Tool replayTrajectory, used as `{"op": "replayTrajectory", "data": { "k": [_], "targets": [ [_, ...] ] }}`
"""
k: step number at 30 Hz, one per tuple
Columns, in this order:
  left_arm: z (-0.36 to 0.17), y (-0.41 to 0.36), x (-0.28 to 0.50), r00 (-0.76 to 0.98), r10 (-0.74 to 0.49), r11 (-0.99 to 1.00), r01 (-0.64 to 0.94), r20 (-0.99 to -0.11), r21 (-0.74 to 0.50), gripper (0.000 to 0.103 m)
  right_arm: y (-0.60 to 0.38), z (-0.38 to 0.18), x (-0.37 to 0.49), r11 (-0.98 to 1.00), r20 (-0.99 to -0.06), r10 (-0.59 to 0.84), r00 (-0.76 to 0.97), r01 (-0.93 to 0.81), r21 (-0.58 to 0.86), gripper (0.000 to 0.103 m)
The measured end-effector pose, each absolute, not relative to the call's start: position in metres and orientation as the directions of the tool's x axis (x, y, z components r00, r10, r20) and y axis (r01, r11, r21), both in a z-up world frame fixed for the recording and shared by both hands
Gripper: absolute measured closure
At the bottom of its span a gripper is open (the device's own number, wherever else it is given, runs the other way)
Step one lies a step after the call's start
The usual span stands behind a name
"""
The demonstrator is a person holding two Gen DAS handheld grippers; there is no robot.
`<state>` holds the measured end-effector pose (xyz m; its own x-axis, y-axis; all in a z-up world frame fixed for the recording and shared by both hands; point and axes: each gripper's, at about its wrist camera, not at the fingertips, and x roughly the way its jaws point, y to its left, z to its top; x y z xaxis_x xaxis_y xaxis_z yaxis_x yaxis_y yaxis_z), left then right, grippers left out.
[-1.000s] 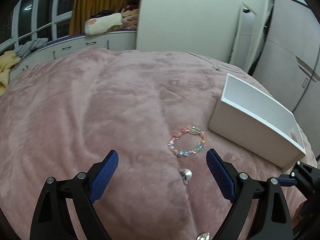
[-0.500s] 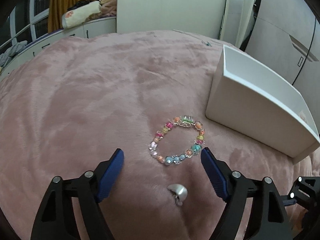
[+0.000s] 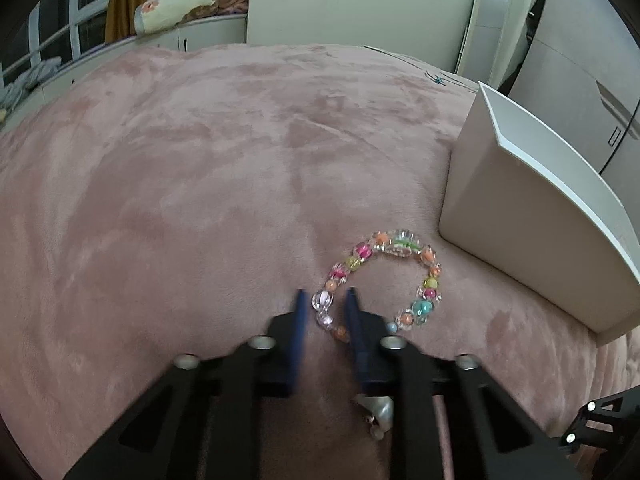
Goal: Organize jewelry
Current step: 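Grasp the pastel bracelet with the left tool while the right tool grasps the silver flower brooch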
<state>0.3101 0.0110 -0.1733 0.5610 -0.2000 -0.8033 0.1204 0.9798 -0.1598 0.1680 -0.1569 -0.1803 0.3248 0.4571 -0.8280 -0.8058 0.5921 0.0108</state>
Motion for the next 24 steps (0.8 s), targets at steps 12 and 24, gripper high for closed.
{"op": "replayTrajectory", "data": {
  "k": [12, 24],
  "targets": [
    [-0.171, 0.016, 0.300, 0.560, -0.228, 0.974, 0.129, -0.796, -0.187, 0.088, -0.165, -0.175, 0.175, 0.625, -0.815, 0.476, 0.331, -0.779, 0.049, 0.082],
    [-0.151, 0.024, 0.276, 0.587, -0.184, 0.983, 0.111, -0.789, -0.146, 0.088, -0.175, -0.163, 0.172, 0.657, -0.789, 0.487, 0.376, -0.752, 0.047, 0.083]
  ]
}}
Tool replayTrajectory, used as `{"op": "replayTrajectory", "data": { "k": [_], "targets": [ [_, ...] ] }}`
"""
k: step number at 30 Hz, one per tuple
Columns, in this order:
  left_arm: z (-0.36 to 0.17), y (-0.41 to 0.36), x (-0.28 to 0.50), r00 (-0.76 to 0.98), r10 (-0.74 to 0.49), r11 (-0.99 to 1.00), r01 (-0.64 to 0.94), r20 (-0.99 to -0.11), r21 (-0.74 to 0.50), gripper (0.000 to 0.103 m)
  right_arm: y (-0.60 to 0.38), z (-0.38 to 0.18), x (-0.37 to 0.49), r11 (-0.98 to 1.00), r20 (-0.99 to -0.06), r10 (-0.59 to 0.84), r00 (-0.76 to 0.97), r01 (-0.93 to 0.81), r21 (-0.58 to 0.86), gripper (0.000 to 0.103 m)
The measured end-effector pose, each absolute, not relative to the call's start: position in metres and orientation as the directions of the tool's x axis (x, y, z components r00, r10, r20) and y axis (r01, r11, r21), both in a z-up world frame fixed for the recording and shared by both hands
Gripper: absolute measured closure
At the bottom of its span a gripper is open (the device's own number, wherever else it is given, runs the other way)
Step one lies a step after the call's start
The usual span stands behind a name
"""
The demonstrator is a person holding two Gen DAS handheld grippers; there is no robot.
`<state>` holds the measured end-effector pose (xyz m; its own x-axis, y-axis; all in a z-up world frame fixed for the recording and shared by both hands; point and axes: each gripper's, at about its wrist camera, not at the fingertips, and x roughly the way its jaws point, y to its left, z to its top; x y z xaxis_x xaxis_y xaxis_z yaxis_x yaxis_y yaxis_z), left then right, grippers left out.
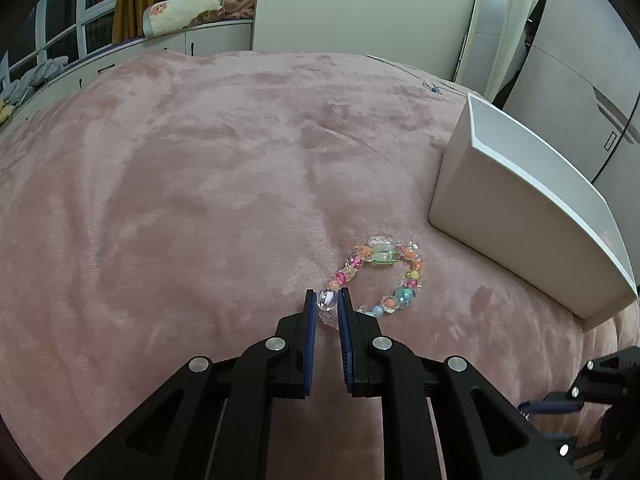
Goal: Organize jewelry
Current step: 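Grasp the pastel bracelet with the left tool while the right tool grasps the silver flower brooch, then carry the bracelet and brooch into the white box and open both tools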
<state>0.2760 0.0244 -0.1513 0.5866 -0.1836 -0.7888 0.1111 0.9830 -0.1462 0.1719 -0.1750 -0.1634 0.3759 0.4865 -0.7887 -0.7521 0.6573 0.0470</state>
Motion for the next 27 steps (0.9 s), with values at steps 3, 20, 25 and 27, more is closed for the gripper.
{"op": "replayTrajectory", "data": {
  "k": [3, 20, 25, 27],
  "targets": [
    [-0.144, 0.026, 0.269, 0.597, -0.176, 0.984, 0.113, -0.783, -0.136, 0.088, -0.178, -0.159, 0.172, 0.668, -0.778, 0.488, 0.394, -0.743, 0.043, 0.083],
    [-0.062, 0.020, 0.235, 0.684, -0.196, 0.980, 0.169, -0.703, -0.110, 0.088, -0.211, -0.090, 0.171, 0.737, -0.654, 0.542, 0.528, -0.673, 0.068, 0.083],
    [-0.032, 0.009, 0.227, 0.713, -0.212, 0.975, 0.197, -0.668, -0.099, 0.088, -0.227, -0.062, 0.177, 0.766, -0.606, 0.540, 0.584, -0.639, 0.068, 0.083],
    [-0.021, 0.002, 0.224, 0.723, -0.222, 0.973, 0.213, -0.654, -0.095, 0.088, -0.234, -0.052, 0.177, 0.779, -0.587, 0.537, 0.605, -0.624, 0.069, 0.083]
  ]
}}
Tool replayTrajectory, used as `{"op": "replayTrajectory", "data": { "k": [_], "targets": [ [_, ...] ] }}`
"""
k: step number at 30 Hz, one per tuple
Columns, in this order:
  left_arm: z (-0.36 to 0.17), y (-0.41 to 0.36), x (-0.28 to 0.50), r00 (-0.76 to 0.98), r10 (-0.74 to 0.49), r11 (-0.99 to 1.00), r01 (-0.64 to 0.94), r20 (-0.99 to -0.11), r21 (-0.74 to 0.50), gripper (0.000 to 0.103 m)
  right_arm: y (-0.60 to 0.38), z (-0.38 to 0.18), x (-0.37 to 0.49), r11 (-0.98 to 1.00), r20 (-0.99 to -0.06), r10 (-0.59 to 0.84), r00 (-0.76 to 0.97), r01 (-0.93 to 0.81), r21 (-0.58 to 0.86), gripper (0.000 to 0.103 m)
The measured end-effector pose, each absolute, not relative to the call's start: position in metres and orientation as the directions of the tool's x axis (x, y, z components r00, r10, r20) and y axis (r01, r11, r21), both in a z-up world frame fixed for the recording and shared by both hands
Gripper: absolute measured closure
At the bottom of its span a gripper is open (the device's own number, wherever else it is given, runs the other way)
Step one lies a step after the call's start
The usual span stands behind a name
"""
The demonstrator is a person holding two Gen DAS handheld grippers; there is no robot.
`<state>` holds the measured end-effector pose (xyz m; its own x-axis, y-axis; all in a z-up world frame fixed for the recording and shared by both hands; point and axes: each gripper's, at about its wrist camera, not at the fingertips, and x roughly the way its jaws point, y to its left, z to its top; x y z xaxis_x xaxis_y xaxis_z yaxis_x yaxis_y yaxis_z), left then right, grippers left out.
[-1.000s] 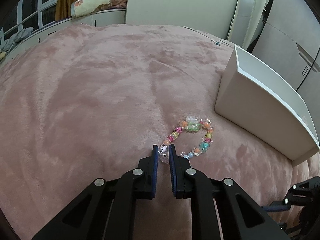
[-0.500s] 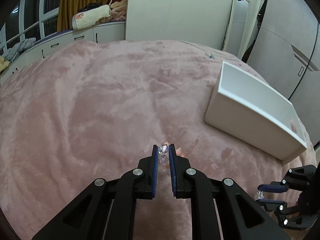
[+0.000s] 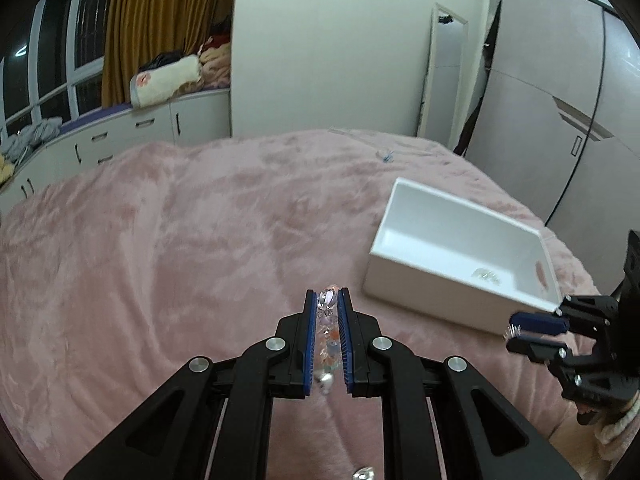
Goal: Organize jewelry
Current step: 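Carry the bracelet and brooch into the white box and open both tools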
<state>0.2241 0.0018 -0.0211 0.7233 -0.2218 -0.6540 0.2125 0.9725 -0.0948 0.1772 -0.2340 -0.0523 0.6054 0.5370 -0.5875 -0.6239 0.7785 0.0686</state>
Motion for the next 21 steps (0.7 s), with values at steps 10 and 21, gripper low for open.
{"op": "replayTrajectory", "data": {
  "k": [10, 21],
  "targets": [
    [0.029, -0.055, 0.225, 0.741, -0.316, 0.942, 0.318, -0.593, -0.104, 0.088, -0.287, -0.011, 0.192, 0.848, -0.521, 0.476, 0.708, -0.528, 0.057, 0.083],
    [0.049, -0.145, 0.254, 0.707, -0.420, 0.893, 0.435, -0.569, -0.118, 0.088, -0.354, -0.010, 0.220, 0.914, -0.540, 0.382, 0.750, -0.394, 0.098, 0.083]
  ]
}}
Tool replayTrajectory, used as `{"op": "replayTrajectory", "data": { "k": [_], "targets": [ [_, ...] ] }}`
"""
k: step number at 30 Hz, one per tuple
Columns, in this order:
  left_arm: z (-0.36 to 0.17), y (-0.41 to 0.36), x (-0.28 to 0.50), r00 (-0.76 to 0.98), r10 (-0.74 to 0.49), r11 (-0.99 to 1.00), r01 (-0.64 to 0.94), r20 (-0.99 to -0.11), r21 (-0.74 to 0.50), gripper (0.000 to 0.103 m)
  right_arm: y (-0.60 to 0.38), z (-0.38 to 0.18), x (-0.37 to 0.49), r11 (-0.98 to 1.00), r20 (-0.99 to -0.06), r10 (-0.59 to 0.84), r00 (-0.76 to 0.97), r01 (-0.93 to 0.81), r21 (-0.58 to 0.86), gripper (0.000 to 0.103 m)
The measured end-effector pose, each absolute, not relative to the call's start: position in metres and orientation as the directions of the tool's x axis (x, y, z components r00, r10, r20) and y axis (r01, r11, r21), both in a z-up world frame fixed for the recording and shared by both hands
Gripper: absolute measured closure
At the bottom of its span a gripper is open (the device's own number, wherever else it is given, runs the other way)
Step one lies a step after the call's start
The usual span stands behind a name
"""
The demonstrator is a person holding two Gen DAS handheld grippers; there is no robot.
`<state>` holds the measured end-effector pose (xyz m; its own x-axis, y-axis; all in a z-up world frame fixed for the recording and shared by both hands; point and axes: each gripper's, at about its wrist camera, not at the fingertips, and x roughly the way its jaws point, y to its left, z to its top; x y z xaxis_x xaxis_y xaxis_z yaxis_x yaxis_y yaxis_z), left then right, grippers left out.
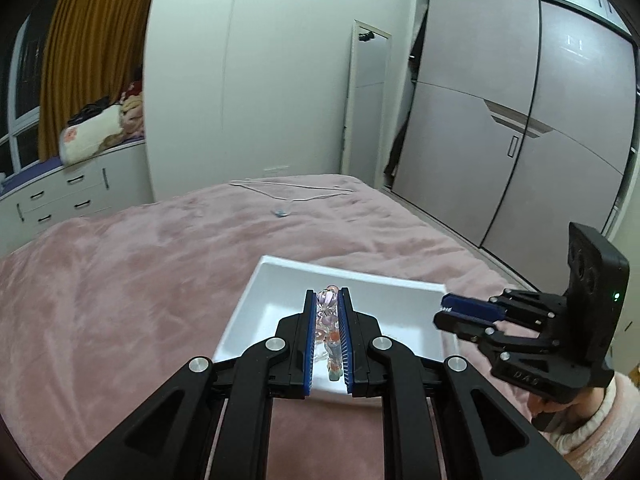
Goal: Organize jewelry
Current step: 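Carry the bracelet and brooch into the white box and open both tools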
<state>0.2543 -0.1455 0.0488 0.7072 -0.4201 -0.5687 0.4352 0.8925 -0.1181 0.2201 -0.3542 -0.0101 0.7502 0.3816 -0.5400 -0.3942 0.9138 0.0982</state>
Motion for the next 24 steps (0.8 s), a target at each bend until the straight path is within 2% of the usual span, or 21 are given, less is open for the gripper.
{"op": "replayTrajectory", "data": {
  "k": [11, 24],
  "targets": [
    [-0.007, -0.208, 0.309, 0.627, -0.390, 0.894, 0.433, -0.674, -0.114, 0.087, -0.397, -0.056, 0.248, 0.942, -0.625, 0.325, 0.709, -0.303, 0.146, 0.083],
    [-0.070, -0.238, 0.335, 0.556, -0.342, 0.903, 0.417, -0.758, -0.101, 0.087, -0.400, -0.078, 0.253, 0.937, -0.664, 0.325, 0.673, -0.322, 0.132, 0.082]
  ]
}}
